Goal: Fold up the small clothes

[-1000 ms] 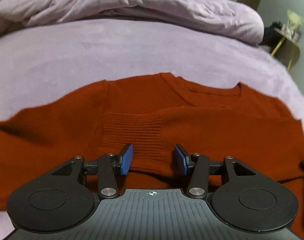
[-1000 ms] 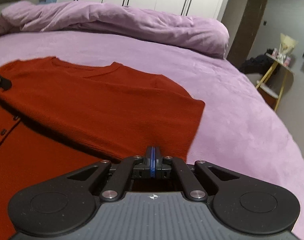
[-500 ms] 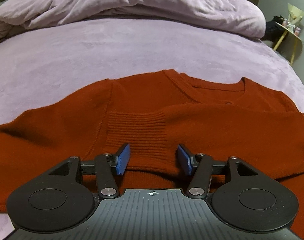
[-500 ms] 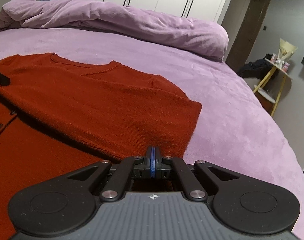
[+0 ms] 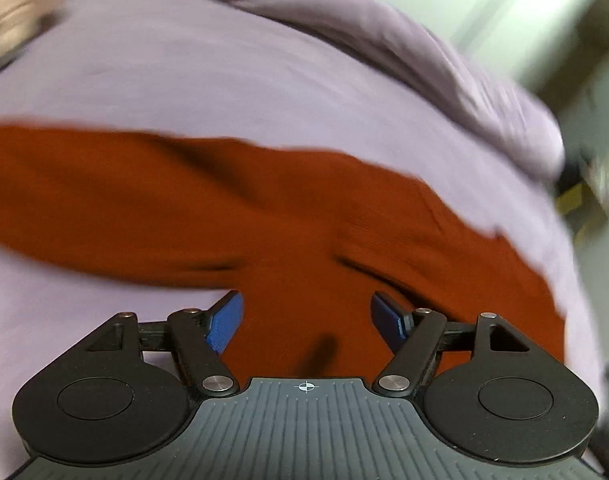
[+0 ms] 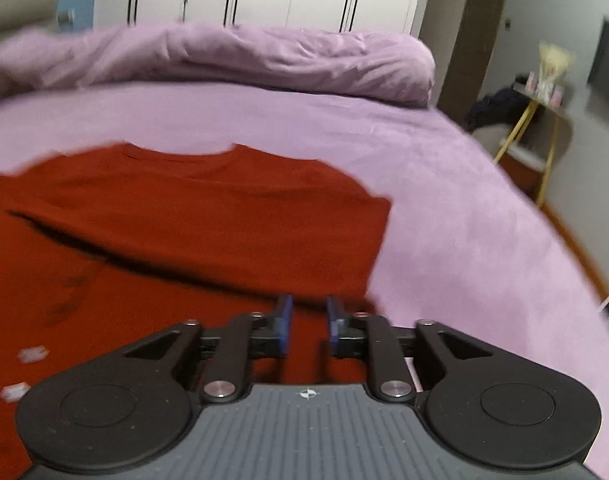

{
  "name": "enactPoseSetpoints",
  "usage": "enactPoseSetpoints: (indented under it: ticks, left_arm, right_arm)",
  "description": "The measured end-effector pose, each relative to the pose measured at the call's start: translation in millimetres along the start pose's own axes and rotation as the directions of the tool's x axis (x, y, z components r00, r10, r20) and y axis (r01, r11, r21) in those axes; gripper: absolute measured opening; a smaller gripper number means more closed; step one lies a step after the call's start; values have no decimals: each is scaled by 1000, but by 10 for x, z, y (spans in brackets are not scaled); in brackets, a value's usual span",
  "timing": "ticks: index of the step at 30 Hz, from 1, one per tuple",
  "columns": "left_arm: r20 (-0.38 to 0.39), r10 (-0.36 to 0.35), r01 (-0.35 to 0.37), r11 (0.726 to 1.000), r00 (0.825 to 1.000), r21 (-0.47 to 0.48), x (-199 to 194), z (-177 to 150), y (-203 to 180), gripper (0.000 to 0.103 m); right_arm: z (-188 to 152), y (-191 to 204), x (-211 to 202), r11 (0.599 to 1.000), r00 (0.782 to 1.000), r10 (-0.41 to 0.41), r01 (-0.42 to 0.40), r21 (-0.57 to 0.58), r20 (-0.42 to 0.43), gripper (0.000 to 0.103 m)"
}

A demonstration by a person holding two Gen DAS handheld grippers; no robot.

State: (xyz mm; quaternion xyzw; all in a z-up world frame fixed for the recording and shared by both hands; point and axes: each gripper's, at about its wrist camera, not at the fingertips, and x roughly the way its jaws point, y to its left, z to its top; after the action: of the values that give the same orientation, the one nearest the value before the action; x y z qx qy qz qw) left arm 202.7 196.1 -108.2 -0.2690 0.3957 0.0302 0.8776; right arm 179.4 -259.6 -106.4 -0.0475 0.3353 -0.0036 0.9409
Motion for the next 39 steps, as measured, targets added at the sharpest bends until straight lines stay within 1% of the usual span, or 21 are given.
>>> enactPoseSetpoints:
  ticks: [3,5,6,8,11,14,15,17,19,21,23,25,27,29,30,31,33,35,37,38,39]
  left_arm:
    - [98,138,-117,974,986,-191,-374,14,728,78]
    - [146,249,-191,925,957,-329,-572,35,1198,77]
    - [158,274,-194,898,949,-395,-638,44,1406,77]
    - [185,276,-151,852,943,-502,-727,44,1755,74]
    - [252,235,-21,770,939,-638,-773,23,2197,65]
    - [313,192,98,692,930,-716,-731,11,2513,57]
    - [333,183,136,659,925,-740,-709,9,2607,51]
    - [349,174,178,610,921,-772,-659,37,2743,40]
    - [353,168,198,578,920,-791,-629,89,2842,24]
    - [345,171,196,562,923,-803,-599,122,2904,15]
    - [348,170,196,571,922,-797,-589,149,2922,13]
    - [349,175,171,625,921,-762,-630,207,2850,8]
    - [381,159,164,708,911,-687,-676,319,2644,8]
    - [421,106,170,806,901,-567,-753,479,2289,8]
    - [431,81,169,843,899,-510,-778,548,2109,8]
    - [441,32,174,892,897,-418,-807,630,1822,8]
    - [448,-98,212,954,889,-212,-854,695,1165,8]
    - [422,-231,261,965,877,-12,-850,653,529,8]
    - [351,-337,293,941,874,172,-755,490,-116,10]
    - [315,-351,288,930,882,230,-684,389,-356,16]
    - [272,-356,274,914,894,298,-567,259,-606,39]
  right_arm:
    - [-202,4,-245,994,997,71,-68,85,-28,22]
    - [-301,26,-342,986,993,110,-102,132,-52,22]
    - [-328,46,-371,983,991,120,-110,147,-59,22]
    - [-328,72,-383,979,988,136,-123,162,-71,22]
    - [-251,129,-387,980,987,139,-126,155,-76,22]
    - [-137,180,-375,978,986,149,-137,156,-68,22]
    - [-157,214,-409,978,986,151,-140,156,-65,22]
    - [-139,252,-405,978,986,154,-143,151,-63,22]
    - [-148,295,-397,979,985,155,-144,146,-68,22]
    - [-158,321,-397,979,985,156,-144,141,-75,22]
    - [-167,335,-388,981,985,154,-143,133,-79,22]
    - [-174,326,-379,982,986,149,-138,130,-80,22]
    - [-169,294,-373,981,986,147,-135,141,-77,22]
    - [-159,259,-378,979,987,147,-135,155,-67,22]
    - [-154,248,-381,978,987,147,-136,160,-60,22]
    - [-150,232,-386,977,988,147,-136,166,-53,22]
    - [-140,199,-398,974,988,150,-141,179,-40,22]
    - [-133,163,-421,969,987,158,-151,197,-21,22]
    - [-125,129,-445,963,986,169,-164,213,-6,22]
    - [-122,114,-454,961,985,174,-170,218,2,22]
    - [-119,103,-461,959,984,178,-175,221,8,22]
